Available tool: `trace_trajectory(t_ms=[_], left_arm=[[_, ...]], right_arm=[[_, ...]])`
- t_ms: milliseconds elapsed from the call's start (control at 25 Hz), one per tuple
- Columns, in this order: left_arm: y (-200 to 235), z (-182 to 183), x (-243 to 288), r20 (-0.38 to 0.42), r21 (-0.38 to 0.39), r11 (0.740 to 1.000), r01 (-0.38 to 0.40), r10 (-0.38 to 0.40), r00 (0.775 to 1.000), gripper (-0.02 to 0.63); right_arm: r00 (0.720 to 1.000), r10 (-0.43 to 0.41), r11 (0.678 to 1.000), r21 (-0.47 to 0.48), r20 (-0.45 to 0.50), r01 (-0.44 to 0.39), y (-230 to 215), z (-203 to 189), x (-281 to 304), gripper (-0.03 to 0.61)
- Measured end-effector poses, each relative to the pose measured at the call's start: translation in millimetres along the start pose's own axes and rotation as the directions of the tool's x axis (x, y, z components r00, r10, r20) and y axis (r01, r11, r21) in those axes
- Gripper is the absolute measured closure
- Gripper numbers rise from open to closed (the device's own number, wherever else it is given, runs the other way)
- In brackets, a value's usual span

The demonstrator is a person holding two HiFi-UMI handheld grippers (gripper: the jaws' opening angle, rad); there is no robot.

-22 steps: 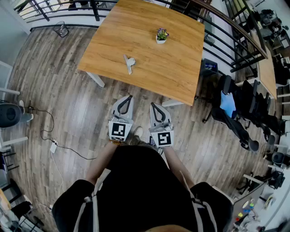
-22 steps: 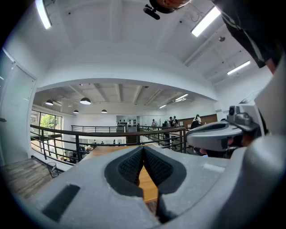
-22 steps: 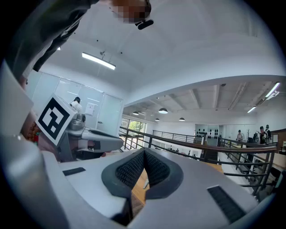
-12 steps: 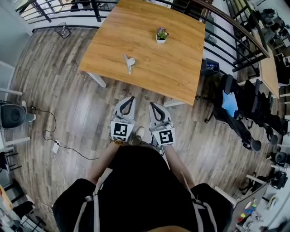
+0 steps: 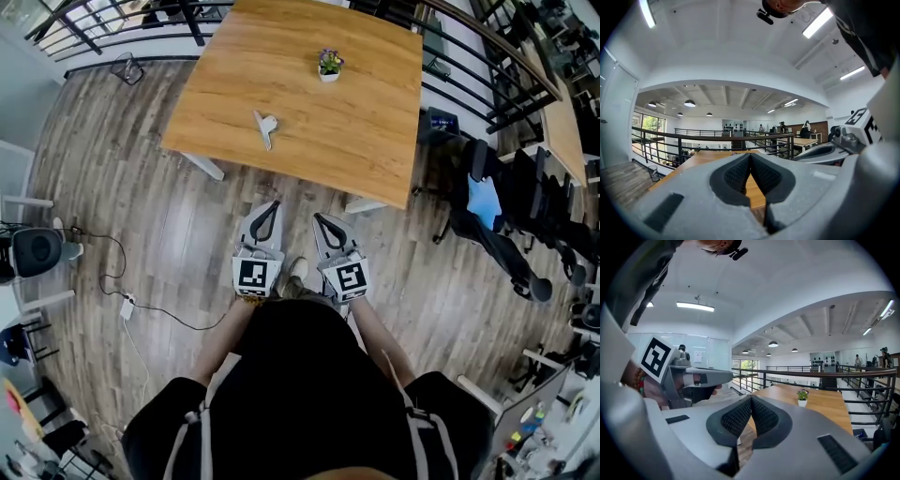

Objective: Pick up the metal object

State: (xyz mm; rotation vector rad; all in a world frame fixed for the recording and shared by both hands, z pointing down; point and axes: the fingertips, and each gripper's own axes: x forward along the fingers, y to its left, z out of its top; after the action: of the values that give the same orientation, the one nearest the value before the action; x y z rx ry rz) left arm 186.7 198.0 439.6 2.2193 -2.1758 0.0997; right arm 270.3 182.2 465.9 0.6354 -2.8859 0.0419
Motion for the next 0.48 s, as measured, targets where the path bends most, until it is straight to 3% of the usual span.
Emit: trace_trajectory(t_ms=[120,280,480], left_arm=[[10,-4,4,0.0,-0.014,1.0,0.003,-0.003,1.0,0.604],[26,-7,15,0.019,-0.089,0.996,0.009,-0.007,1.0,0.604],[61,-2,33,0.05,-0.094,0.995,0.027,-0.023,0.998,0.604]], right_arm=[[1.0,0.022,0.999,-0.023,-0.02,-0.023,2,-5,12,0.578],[0.999,-0.005,1.0,-0.019,-0.054,0.004,-2,1,28,0.578],[0.997,-0.01,1.0,-0.03,-0.079,0.007,7,5,65,0.578]])
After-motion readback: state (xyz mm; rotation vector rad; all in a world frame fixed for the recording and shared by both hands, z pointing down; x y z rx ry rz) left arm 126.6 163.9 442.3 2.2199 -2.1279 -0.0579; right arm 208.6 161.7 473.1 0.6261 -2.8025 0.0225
